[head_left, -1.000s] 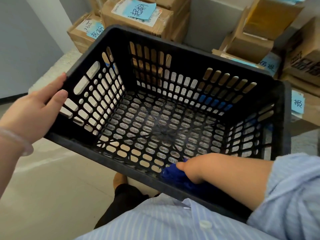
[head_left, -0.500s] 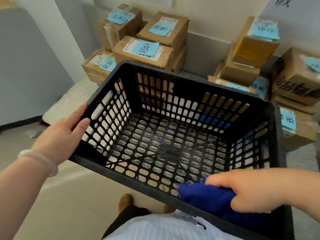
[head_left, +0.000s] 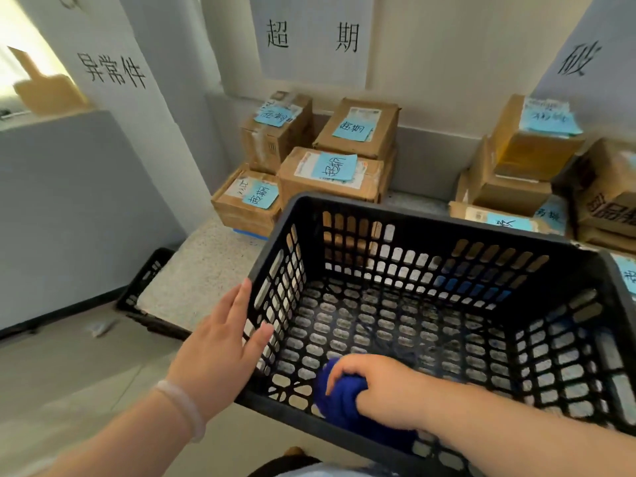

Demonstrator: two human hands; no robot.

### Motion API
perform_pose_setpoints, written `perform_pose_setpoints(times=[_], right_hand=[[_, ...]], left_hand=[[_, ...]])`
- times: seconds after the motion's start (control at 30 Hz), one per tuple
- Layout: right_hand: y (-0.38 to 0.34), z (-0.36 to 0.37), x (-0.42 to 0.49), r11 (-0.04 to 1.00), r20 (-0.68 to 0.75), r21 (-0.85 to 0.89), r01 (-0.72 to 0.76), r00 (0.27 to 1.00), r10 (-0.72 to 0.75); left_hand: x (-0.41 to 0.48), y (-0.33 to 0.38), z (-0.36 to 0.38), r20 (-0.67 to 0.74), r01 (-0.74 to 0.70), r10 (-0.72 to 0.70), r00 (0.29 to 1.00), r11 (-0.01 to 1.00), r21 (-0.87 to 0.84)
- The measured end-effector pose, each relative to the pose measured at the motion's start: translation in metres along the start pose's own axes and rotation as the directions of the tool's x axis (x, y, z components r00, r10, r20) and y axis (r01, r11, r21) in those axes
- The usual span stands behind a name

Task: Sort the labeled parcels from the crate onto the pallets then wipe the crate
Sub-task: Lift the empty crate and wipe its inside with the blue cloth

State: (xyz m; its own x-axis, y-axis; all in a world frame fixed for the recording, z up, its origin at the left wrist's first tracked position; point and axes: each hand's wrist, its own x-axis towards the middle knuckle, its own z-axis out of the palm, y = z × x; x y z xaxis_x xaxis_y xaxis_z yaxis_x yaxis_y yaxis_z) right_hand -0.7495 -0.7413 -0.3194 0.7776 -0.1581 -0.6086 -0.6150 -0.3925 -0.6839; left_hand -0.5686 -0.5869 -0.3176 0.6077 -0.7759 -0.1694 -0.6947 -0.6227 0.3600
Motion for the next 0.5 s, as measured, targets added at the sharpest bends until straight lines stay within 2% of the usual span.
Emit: perform_pose_setpoints(times=[0.1,0.17,0.23,0.3,0.37,0.43,0.5], right_hand=[[-0.019,0.016,0.033,0.955,-0.178,0.293,0.038,0.984,0.016],[-0.033,0.020,0.054,0.923,-0.233,0.371,0.104,0.972,-0.015],[-0.045,0.017,0.071,0.907,-0.328,0.368,0.203,0.941,-0.078],[-0.054,0.005,0.087,0.902,-0.521,0.305,0.306,0.847,-0.111],[-0.065,-0.016,0.099,0.903,-0.698,0.215,0.371,0.705,-0.123],[-0.070,-0.040,0.114,0.941,-0.800,0.051,0.336,0.578,-0.163],[-0.070,-0.064,0.130,0.974,-0.848,-0.099,0.203,0.495,-0.189]], left_hand=[[0.005,-0.009,-0.002,0.016,-0.042,0.045,0.999,0.991,-0.130],[0.011,-0.015,-0.007,0.022,-0.072,0.079,0.997,0.973,-0.220],[0.017,-0.020,-0.011,0.047,-0.072,0.088,0.995,0.959,-0.276],[0.026,-0.023,-0.013,0.066,-0.117,0.144,0.987,0.944,-0.308],[0.038,-0.024,-0.010,0.087,-0.190,0.221,0.971,0.942,-0.277],[0.048,-0.022,-0.007,0.115,-0.214,0.240,0.964,0.956,-0.203],[0.053,-0.020,-0.004,0.115,-0.249,0.264,0.958,0.960,-0.128]])
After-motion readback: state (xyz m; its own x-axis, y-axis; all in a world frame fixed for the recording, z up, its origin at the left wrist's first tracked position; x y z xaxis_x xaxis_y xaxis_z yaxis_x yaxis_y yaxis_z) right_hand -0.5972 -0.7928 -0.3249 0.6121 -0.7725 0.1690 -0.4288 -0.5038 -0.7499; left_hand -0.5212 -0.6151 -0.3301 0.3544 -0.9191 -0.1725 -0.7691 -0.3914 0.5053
